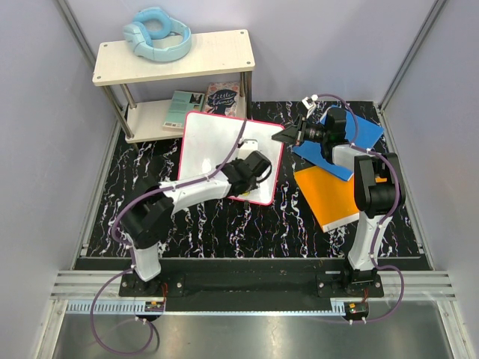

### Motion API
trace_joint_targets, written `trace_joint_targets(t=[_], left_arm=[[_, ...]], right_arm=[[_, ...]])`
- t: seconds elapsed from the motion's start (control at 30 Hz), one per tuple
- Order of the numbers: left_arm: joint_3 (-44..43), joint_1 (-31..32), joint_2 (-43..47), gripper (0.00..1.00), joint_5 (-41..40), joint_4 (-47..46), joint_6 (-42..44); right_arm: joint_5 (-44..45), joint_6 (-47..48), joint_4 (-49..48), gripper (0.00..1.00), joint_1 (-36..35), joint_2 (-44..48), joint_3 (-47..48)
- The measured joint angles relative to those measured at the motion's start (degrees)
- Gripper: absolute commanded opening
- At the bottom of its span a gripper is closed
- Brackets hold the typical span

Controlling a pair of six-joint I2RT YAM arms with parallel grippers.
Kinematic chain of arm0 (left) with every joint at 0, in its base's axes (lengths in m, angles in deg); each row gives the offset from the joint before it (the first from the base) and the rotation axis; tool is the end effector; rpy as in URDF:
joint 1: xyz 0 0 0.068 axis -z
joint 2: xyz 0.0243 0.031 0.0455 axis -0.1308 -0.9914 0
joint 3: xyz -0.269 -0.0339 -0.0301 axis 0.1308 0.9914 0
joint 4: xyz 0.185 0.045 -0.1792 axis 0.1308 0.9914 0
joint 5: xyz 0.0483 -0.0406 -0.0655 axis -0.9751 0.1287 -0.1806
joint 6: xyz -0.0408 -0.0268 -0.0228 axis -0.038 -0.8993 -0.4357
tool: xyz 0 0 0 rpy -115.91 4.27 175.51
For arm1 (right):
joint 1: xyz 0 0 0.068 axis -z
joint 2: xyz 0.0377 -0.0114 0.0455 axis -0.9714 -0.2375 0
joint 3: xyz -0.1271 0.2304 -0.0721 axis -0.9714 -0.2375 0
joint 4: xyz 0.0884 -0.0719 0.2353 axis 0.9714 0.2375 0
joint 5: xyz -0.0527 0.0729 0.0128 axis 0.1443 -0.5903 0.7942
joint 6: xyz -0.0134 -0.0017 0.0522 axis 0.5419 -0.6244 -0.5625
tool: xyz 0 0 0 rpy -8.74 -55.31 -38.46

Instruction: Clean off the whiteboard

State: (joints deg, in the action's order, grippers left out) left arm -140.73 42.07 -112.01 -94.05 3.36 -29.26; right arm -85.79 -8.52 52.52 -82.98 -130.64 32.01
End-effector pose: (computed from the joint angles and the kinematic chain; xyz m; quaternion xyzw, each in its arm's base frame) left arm 0.2688 -0.2879 0.2111 0.0281 0.9216 -0.0188 0.3867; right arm 0.4317 0.0830 0.2146 -0.2025 0.7015 0.5559 0.3973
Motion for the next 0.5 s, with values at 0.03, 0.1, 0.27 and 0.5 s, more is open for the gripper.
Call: trace_joint_targets(t=[0.03, 0.1, 0.27, 0.5], left_arm=[[0.79, -0.52, 0.59, 0.00, 0.94, -0.72, -0.09], [2.45, -1.88, 2.01, 0.00, 2.97, -2.36, -0.07], [4.17, -4.28, 3.98, 0.00, 6.43, -4.33, 1.20], [8.59, -6.23, 7.32, 0.23, 12.44, -7.23, 2.78]], right_arm=[[0.00, 0.00, 0.00, 0.00, -0.04, 0.00, 0.00], [0.15, -0.02, 0.02, 0.00, -0.26, 0.00, 0.00], [0.50, -0.02, -0.17, 0.00, -0.68, 0.00, 0.00], [-0.13, -0.04, -0.44, 0.00, -0.90, 0.00, 0.00]])
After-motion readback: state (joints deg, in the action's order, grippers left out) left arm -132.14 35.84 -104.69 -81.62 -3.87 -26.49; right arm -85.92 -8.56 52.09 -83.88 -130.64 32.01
